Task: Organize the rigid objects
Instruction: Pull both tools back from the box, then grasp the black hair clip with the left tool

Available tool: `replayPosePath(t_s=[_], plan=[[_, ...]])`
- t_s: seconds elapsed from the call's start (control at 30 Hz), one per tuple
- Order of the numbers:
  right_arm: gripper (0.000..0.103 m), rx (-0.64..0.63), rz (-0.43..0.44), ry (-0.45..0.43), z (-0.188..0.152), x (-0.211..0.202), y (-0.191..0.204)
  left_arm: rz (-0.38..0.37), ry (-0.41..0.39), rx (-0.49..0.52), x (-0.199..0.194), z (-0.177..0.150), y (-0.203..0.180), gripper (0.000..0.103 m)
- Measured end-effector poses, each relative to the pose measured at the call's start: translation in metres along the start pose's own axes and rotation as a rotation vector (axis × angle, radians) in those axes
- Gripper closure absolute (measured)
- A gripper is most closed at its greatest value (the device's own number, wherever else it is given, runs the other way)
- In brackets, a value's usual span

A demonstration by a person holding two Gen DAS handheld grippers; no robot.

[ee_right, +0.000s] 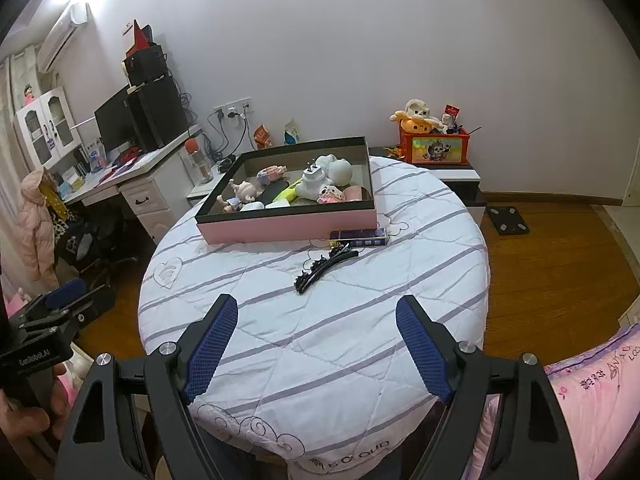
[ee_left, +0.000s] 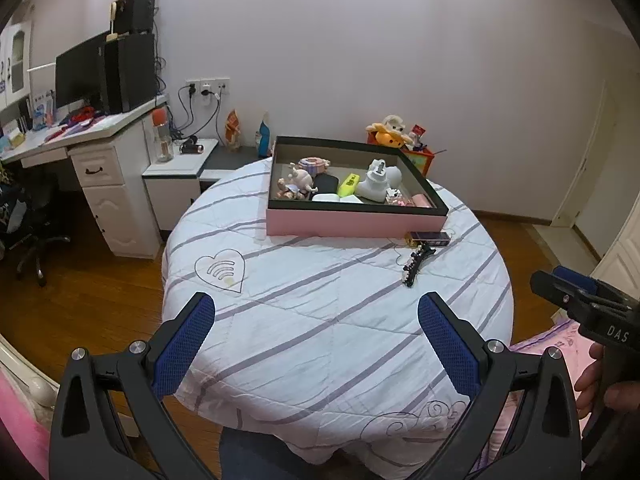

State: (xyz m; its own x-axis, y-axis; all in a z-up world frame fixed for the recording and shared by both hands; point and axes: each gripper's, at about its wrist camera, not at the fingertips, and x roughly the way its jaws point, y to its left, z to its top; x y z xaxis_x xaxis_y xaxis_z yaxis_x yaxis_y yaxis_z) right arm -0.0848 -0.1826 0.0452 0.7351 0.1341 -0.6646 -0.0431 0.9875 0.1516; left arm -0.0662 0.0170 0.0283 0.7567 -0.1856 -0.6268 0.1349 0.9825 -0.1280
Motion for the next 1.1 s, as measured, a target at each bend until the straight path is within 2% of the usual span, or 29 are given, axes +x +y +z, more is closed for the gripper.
replayPosePath(t_s=[0.33,0.67,0.83,1.1], plan=[[0.02,0.007,-0.011,0.002,-0.001,0.002,-0.005,-0.005,0.009,0.01,0.004,0.0,-0.002,0.0],[0.02,0.021,-0.02,0.017,0.002,0.011,-0.016,-0.036,0.041,0.04,0.027,0.003,-0.019,0.0],[0.02,0.035,-0.026,0.028,0.004,0.019,-0.024,-0.075,0.054,0.079,0.048,0.007,-0.034,0.0],[0.02,0.074,-0.054,0.056,0.007,0.037,-0.045,-0.144,0.084,0.192,0.104,0.016,-0.072,0.0]])
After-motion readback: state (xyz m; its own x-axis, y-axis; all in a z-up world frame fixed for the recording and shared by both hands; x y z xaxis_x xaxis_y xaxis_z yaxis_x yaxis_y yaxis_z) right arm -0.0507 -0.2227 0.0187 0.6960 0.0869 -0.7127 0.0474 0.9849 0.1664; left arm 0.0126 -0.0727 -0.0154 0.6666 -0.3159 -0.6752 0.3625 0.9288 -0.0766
